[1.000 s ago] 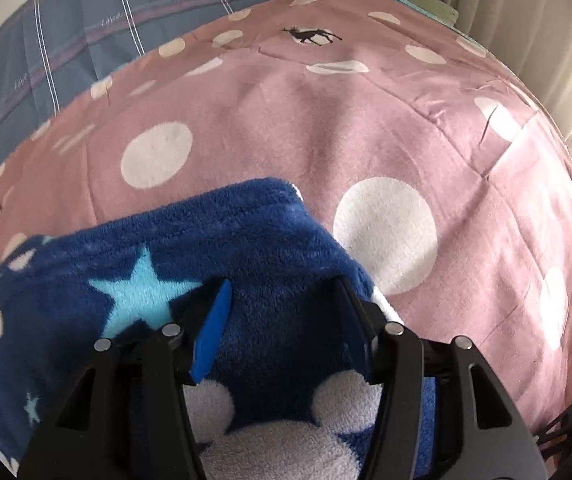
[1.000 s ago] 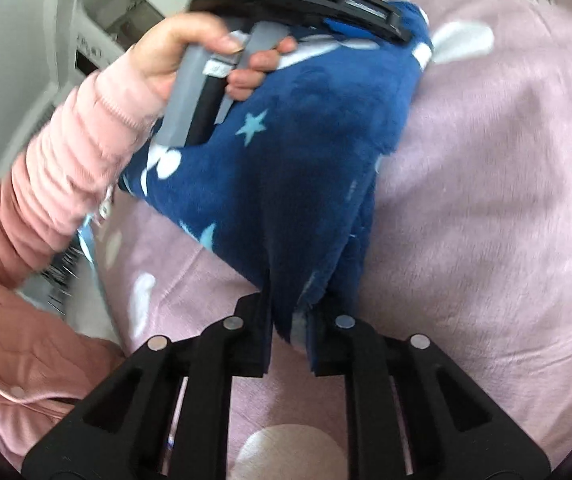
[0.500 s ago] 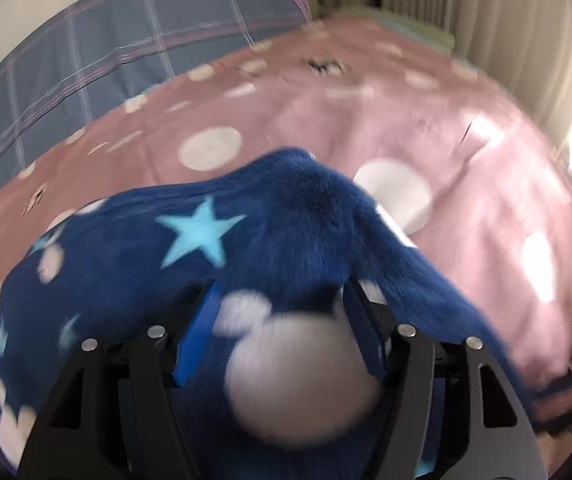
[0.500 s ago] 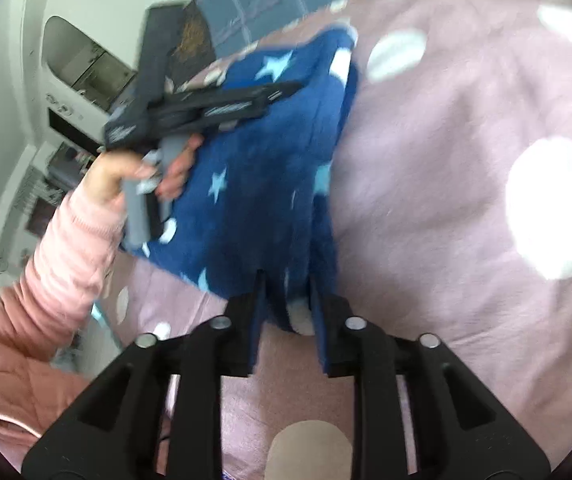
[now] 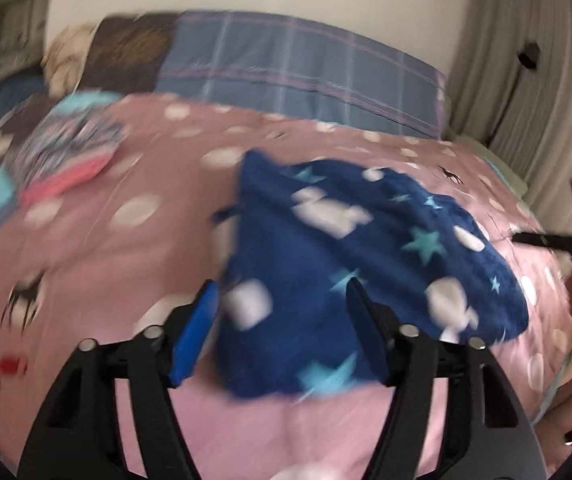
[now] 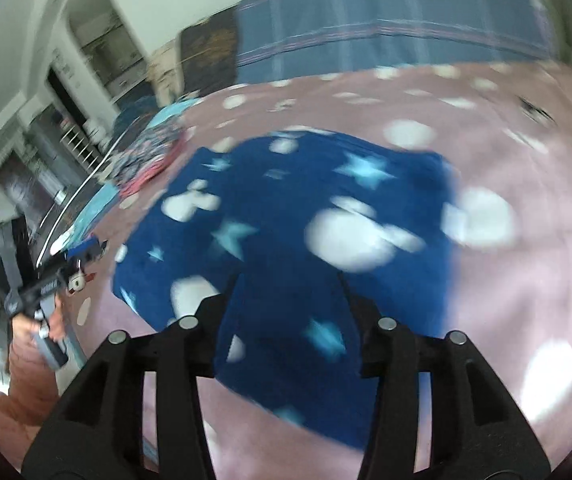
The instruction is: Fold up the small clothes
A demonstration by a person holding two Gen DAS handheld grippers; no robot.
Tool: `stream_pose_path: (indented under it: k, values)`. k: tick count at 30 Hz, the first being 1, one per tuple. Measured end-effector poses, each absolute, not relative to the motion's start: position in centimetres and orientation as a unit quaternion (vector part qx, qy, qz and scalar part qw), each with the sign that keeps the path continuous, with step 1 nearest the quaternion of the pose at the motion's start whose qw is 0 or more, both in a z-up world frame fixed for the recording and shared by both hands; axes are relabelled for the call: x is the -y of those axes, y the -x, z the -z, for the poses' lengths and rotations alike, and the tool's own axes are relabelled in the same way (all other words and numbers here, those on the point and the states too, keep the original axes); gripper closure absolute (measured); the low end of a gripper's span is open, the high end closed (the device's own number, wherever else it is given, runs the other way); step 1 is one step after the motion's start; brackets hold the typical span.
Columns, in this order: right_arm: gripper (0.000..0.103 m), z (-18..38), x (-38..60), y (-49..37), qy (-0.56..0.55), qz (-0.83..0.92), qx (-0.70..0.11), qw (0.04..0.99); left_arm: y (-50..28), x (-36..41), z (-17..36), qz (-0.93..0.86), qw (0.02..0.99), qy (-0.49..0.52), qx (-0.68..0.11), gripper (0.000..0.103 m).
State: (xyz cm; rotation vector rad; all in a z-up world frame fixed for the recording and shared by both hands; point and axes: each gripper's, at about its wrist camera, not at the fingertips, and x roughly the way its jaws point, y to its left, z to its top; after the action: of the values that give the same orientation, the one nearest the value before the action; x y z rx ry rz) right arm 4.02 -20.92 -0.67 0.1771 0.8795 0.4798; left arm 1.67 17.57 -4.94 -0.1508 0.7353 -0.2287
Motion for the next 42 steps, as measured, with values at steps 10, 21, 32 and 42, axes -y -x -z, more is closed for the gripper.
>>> stream_pose_path:
  k: [10, 21, 32, 42]
  values:
    - [0.048, 1.1, 4.2, -7.6, -0.002, -0.323, -0.460, 0.827, -0.7, -20.7, 10.3, 0.191, 0.893, 0.057, -0.404, 0.054]
    - [0.046, 2.6, 2.8, -8.8, 0.005, -0.280, -0.494, 0.823, -1.9, -23.0, 11.6, 0.207, 0.877, 0.087, -0.425, 0.103]
    - [0.045, 3.3, -1.8, -10.3, 0.050, -0.278, -0.499, 0.819, 0.0, -23.0, 9.9, 0.225, 0.893, 0.139, -0.363, 0.045]
    - [0.038, 4.7, -9.6, -20.9, 0.131, -0.166, -0.527, 0.823, -2.1, -18.8, 13.1, 0.196, 0.877, 0.092, -0.428, 0.093]
